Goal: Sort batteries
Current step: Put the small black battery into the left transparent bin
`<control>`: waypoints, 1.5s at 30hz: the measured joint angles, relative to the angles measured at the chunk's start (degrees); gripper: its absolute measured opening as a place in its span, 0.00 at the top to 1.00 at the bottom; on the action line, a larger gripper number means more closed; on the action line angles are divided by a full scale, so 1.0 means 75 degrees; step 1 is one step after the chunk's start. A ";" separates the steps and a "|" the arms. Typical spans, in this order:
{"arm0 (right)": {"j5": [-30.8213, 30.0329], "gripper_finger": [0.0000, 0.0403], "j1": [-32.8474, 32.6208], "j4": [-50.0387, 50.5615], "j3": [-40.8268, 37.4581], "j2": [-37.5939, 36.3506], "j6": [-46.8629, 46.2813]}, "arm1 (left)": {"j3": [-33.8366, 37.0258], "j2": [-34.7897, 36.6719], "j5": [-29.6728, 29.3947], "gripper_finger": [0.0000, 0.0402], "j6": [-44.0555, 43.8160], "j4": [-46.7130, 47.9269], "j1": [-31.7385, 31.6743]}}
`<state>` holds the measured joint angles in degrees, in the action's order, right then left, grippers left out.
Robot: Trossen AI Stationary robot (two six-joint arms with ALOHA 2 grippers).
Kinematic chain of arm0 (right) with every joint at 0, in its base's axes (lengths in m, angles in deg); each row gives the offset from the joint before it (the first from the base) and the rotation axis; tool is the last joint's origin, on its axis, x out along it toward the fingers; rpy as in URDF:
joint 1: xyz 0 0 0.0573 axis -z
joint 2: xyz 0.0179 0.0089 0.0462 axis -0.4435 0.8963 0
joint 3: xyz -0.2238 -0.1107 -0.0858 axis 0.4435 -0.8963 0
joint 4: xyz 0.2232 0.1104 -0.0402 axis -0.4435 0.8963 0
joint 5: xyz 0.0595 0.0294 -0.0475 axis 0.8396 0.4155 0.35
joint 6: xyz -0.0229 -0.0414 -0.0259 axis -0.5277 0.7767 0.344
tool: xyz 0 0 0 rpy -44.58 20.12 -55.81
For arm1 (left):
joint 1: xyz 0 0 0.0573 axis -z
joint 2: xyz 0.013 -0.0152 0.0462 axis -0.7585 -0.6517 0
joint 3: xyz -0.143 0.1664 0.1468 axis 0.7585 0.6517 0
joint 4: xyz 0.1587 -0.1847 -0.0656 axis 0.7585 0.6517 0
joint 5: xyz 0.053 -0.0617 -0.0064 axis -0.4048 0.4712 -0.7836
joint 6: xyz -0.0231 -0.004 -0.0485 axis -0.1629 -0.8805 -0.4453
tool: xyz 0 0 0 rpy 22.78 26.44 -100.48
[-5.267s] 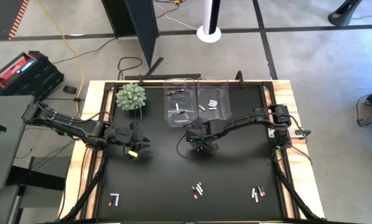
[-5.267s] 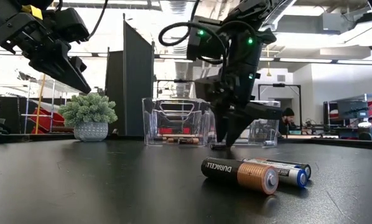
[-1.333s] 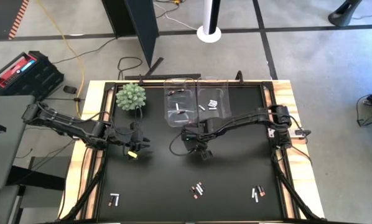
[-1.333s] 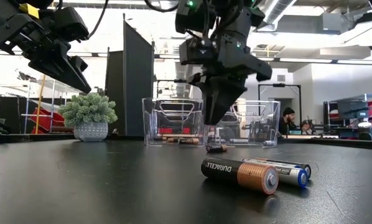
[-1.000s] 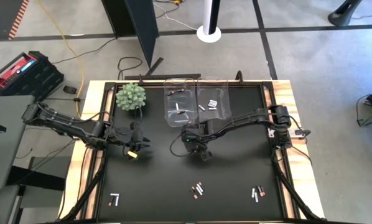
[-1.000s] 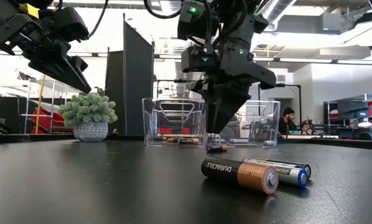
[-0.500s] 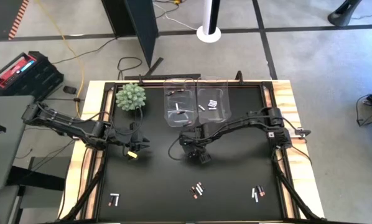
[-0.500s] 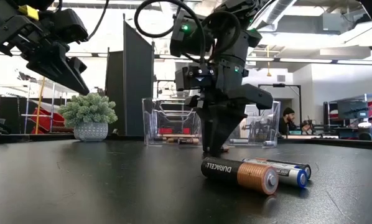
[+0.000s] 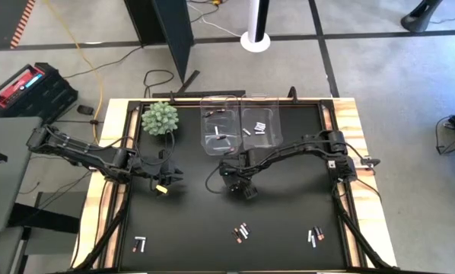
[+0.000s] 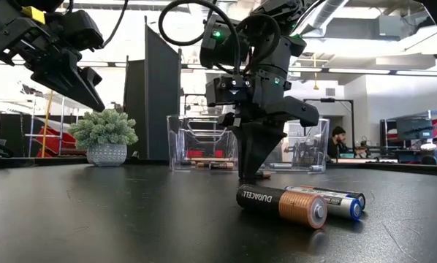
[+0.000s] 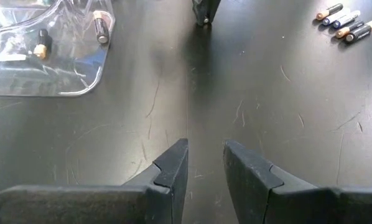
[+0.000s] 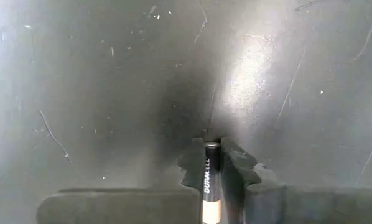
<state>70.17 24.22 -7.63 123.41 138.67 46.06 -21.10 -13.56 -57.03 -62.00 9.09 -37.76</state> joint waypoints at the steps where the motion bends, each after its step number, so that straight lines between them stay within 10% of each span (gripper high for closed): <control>1: 0.0000 0.91 0.0000 0.0003 0.0000 0.0000 0.0000 | 0.0000 0.0000 0.0000 0.76 0.0000 0.0000 0.0000; 45: -0.0067 0.91 0.1521 0.1060 0.4715 0.0098 0.0058 | 0.0000 0.0000 0.0003 0.76 0.0055 -0.0003 0.0000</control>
<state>69.67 35.63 0.32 158.77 139.40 46.49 -21.10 -13.56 -57.01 -61.59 9.07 -37.76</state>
